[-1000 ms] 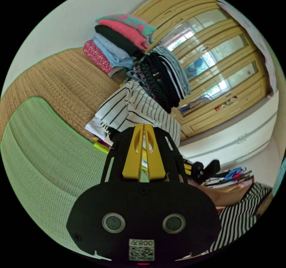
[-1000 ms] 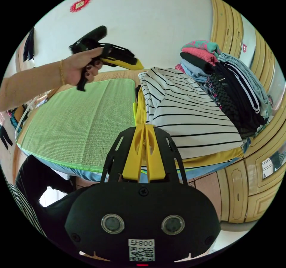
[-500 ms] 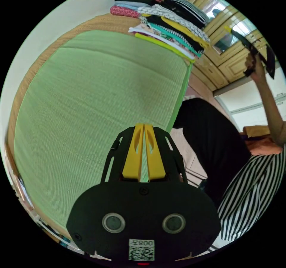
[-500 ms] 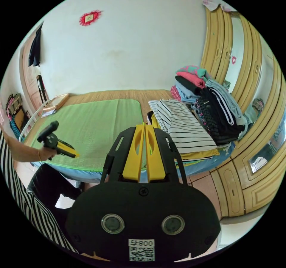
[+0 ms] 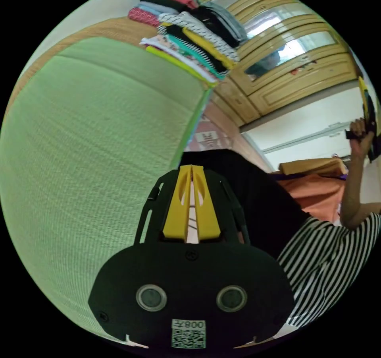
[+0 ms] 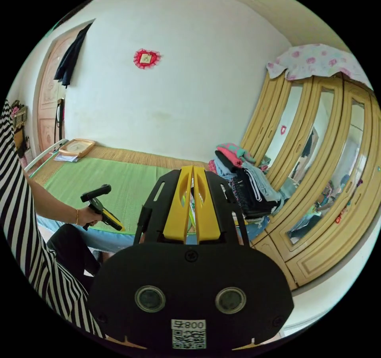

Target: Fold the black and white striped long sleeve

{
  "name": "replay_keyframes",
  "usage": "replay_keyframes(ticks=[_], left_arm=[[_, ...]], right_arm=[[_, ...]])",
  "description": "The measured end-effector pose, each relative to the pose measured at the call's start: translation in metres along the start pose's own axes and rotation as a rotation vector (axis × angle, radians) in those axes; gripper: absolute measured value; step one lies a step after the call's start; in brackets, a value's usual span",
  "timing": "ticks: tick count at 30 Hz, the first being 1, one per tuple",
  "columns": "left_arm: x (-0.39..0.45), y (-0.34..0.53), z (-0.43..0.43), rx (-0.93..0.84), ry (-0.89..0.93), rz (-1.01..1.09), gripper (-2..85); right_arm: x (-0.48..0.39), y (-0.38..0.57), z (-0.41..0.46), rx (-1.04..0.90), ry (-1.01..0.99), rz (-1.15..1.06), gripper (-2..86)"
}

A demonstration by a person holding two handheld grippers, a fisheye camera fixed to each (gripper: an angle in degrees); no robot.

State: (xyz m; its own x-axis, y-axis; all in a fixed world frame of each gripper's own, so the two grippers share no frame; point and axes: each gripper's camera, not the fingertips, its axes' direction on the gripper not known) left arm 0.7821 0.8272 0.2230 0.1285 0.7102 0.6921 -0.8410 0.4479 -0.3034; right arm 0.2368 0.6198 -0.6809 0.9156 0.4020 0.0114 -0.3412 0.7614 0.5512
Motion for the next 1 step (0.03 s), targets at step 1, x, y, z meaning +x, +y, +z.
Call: replay_keyframes(ticks=[1], left_arm=[[0.0187, 0.0052, 0.0009, 0.024, 0.055, 0.044, 0.3]], right_arm=[[0.0059, -0.0014, -0.0255, 0.026, 0.017, 0.01, 1.3]])
